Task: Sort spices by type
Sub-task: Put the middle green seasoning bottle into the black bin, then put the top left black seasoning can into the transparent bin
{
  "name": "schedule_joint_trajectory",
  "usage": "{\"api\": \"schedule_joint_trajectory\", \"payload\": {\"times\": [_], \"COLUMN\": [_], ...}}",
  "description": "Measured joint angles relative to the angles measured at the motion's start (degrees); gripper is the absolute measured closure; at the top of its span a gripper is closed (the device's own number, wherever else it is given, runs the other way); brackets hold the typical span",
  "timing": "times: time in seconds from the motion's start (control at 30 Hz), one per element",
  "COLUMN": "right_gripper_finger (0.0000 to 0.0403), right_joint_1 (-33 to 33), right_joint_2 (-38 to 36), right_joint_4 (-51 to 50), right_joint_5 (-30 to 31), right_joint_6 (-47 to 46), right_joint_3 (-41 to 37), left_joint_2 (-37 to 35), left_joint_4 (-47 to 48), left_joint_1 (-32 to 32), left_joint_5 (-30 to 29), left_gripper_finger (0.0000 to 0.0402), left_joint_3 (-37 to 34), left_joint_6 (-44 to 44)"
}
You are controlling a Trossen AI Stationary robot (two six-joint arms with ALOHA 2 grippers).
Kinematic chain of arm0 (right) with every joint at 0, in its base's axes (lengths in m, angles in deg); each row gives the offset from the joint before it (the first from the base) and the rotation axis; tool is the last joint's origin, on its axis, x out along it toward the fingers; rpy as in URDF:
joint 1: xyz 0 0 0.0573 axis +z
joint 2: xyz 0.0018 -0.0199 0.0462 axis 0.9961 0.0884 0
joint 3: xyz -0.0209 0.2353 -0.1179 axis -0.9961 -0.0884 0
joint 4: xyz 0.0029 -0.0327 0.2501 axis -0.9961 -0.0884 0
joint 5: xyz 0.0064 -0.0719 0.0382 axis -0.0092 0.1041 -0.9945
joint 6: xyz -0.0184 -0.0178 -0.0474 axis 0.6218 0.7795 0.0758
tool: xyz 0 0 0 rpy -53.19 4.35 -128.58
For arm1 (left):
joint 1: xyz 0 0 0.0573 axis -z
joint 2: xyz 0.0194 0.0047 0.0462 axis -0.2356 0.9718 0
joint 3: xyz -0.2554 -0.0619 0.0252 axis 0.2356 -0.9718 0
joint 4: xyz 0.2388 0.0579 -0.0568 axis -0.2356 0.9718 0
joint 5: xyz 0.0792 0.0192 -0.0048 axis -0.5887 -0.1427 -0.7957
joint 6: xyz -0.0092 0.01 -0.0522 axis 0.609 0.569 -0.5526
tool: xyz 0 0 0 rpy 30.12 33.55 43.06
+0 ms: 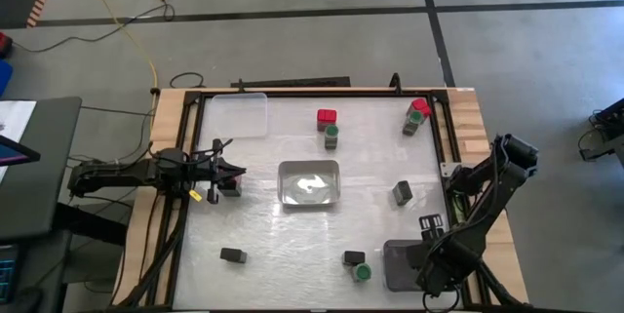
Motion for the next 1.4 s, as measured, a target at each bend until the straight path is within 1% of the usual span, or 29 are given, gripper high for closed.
{"api": "schedule_joint_trajectory", "payload": {"times": [0.23,0.53,0.8,0.9,1.03,1.17,1.3,1.4], "right_gripper_finger": [0.0160,0.0129,0.0127,0.0126,0.0126,0.0126,0.0126,0.0126], "right_joint_1": [0.00,0.00,0.00,0.00,0.00,0.00,-0.07,-0.07], "right_joint_2": [0.00,-0.02,-0.02,-0.02,-0.02,-0.02,-0.02,-0.02], "right_joint_4": [0.00,-0.02,-0.18,-1.15,-5.01,-9.34,-11.52,-13.45], "right_joint_5": [0.00,0.00,-0.02,-0.02,0.10,3.15,6.68,8.87], "right_joint_6": [0.00,0.00,-0.02,-0.02,0.00,-0.68,-7.11,-9.35], "right_joint_3": [0.00,0.02,0.20,1.61,4.35,6.61,8.10,9.19], "left_joint_2": [-0.02,-0.02,-0.02,-0.02,-0.01,-0.01,-0.02,-0.02], "left_joint_4": [0.00,0.00,0.00,0.00,0.01,0.00,0.00,0.01], "left_joint_1": [0.00,0.02,0.02,0.02,0.01,0.02,0.00,0.01], "left_joint_5": [0.00,0.00,0.01,0.02,0.01,0.01,0.00,0.01], "left_gripper_finger": [0.0401,0.0401,0.0401,0.0401,0.0401,0.0401,0.0401,0.0401], "left_joint_3": [0.00,0.00,0.00,0.00,0.00,0.00,0.00,0.00], "left_joint_6": [0.00,0.00,0.00,0.00,0.00,0.00,0.00,0.00]}}
